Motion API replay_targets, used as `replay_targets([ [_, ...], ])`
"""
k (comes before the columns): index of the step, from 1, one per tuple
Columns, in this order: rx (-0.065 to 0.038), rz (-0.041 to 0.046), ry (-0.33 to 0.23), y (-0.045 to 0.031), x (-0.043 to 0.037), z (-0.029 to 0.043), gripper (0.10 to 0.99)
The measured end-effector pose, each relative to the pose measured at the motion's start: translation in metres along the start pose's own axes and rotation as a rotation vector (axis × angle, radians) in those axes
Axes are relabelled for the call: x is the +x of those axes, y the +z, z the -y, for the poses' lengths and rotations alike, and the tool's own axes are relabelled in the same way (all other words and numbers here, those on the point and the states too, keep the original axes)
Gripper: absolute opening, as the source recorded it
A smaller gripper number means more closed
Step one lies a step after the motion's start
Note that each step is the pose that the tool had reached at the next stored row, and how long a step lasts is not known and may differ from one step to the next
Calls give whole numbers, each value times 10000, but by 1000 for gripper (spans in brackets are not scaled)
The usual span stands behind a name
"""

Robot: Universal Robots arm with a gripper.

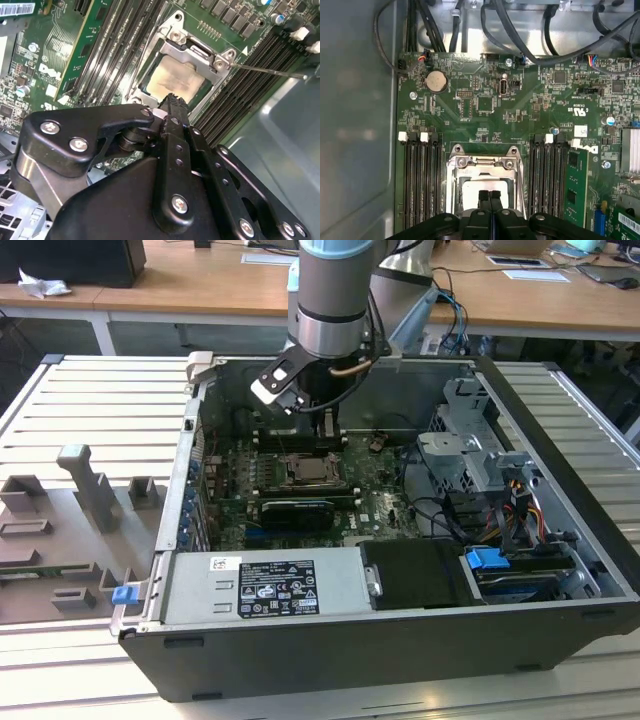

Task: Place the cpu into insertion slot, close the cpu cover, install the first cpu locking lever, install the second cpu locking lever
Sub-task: 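Close the cpu cover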

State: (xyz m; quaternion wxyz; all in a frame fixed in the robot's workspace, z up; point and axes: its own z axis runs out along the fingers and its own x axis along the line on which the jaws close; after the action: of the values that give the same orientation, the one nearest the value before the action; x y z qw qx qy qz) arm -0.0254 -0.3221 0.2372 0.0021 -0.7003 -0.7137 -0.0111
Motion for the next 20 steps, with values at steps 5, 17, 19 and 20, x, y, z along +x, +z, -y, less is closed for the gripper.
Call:
replay_targets([
  [5,0,1,-5,17,-5,58,106],
  [17,1,-3,-116,149,-5,207,106],
  [19,2,0,-115,164,-6,209,106],
  [20,3,1,-114,174,-6,212,106],
])
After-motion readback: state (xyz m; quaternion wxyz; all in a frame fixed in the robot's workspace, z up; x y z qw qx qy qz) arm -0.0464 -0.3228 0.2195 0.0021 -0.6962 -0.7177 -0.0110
